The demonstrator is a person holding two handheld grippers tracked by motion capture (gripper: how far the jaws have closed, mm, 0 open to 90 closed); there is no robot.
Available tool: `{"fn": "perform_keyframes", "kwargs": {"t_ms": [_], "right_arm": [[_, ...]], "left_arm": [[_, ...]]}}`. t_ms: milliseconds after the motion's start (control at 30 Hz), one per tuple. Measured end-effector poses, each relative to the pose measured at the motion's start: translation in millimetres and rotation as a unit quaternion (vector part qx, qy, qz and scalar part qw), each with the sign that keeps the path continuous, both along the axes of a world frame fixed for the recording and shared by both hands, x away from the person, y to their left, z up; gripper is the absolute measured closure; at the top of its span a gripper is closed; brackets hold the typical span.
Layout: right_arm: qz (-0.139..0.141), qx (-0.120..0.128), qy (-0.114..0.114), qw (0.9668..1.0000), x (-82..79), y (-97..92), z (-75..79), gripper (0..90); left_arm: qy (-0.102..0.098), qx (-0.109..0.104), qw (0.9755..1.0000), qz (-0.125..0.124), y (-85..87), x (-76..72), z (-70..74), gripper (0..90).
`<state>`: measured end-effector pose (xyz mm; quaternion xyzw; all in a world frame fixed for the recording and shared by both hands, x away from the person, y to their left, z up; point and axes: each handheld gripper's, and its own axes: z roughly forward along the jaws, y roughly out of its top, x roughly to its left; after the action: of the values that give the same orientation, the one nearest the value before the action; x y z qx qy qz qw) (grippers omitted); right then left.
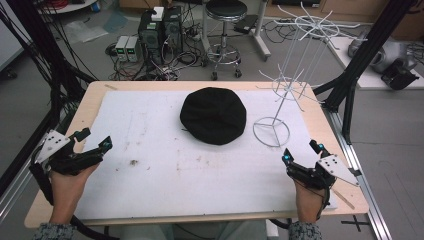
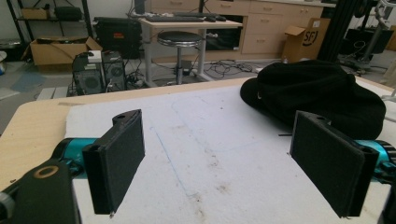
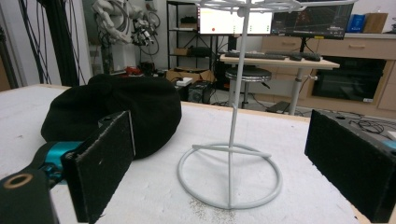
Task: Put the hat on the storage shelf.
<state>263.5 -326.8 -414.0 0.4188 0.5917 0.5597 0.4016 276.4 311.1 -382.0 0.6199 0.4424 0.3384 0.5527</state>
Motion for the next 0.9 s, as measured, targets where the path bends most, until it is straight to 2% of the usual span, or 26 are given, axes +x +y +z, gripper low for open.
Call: {"fn": "perform_keyframes", "kwargs": {"t_ms": [700, 833, 900], "right_arm": [[0.002, -0.006, 0.0, 1.0, -2.3, 1.5, -0.2, 7.4], [0.002, -0.001, -0.001, 1.0, -3.2, 0.4, -0.4, 7.5], [0.001, 0.002, -0.001, 1.0, -3.9, -0.3, -0.5, 7.4]], "left_arm": [[-0.002, 0.002, 1.0, -0.001, -1.7, 1.1, 1.7, 18.2], [-0.003, 0.008, 0.9999, -0.008, -4.8, 2.2, 4.3, 18.3], [-0.005, 0.012, 0.9997, -0.019, -7.4, 2.4, 5.3, 18.4]]}}
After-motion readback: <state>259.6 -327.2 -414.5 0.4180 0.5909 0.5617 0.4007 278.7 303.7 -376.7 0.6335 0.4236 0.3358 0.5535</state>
